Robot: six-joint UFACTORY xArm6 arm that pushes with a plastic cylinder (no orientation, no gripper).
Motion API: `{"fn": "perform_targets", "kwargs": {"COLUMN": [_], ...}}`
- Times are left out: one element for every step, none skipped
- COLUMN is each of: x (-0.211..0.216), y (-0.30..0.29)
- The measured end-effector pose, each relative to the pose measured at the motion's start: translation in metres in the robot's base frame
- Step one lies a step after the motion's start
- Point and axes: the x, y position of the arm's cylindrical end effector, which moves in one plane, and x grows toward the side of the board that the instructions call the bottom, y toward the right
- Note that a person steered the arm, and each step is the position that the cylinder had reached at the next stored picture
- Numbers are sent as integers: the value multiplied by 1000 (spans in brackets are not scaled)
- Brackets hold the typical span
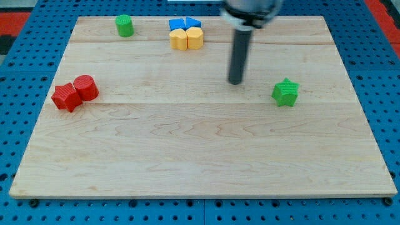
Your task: Slide red star along with the red circle towards the center
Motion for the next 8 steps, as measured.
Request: {"fn": "perform_targets", "kwargs": {"x": [-15,-24,-11,2,25,52,55,55], "y": [-142,-271,-311,-331,-327,-317,-290,-274]}}
